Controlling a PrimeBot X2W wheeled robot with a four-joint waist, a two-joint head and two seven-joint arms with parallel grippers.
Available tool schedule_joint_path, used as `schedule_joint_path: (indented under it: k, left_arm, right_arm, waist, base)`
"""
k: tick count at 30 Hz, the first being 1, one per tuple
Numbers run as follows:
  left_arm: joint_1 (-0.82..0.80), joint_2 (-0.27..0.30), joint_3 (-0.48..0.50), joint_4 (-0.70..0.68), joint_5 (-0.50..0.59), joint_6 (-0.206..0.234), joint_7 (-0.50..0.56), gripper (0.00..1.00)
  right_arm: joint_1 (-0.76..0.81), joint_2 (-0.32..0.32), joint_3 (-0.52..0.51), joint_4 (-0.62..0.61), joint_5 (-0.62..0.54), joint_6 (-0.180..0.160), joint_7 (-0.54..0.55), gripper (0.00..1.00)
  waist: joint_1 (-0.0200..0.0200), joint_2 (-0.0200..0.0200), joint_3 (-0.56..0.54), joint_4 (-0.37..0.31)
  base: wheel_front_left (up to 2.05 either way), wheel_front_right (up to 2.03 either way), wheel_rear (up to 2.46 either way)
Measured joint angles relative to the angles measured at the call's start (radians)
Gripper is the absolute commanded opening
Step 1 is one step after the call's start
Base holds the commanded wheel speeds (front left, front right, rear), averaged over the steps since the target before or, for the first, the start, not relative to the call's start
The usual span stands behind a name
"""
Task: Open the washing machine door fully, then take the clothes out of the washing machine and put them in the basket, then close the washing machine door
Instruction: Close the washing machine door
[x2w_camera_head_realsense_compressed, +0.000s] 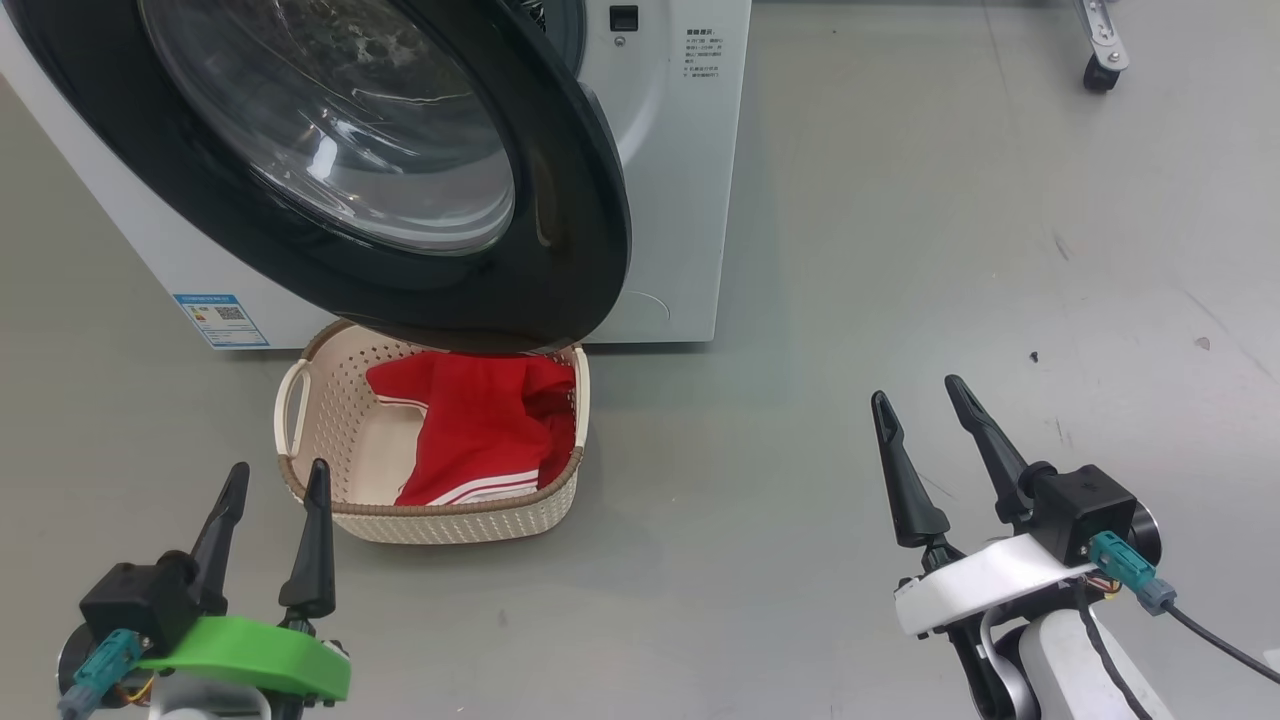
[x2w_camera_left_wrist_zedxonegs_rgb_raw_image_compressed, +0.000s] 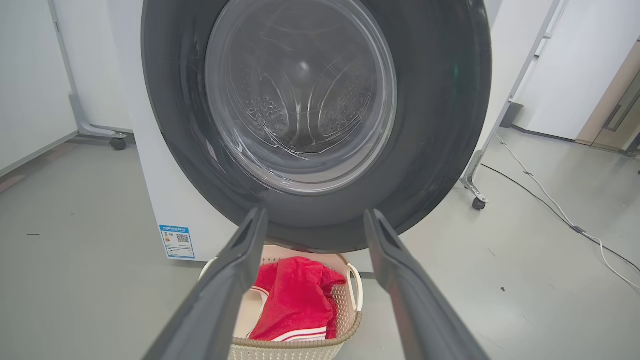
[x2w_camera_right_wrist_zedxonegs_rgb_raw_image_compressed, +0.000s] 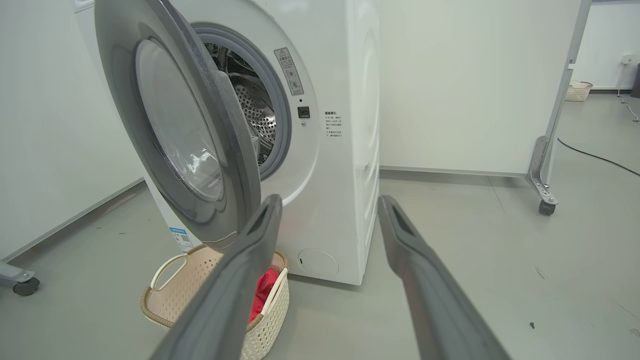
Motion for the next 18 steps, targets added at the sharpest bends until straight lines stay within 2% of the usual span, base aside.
schedule_joint_path:
  k: [18]
  left_arm:
    - [0.000,-0.022,0.017,0.001,0.028,-0.001,0.000,1.00]
  right_arm:
    - [0.000,0.004,-0.009,0.001,-0.008,0.010,0.000,1.00]
  waist:
    - [0.0000,0.0000,-0.005,0.001]
  base:
    - [0.00,0.00,0.00]
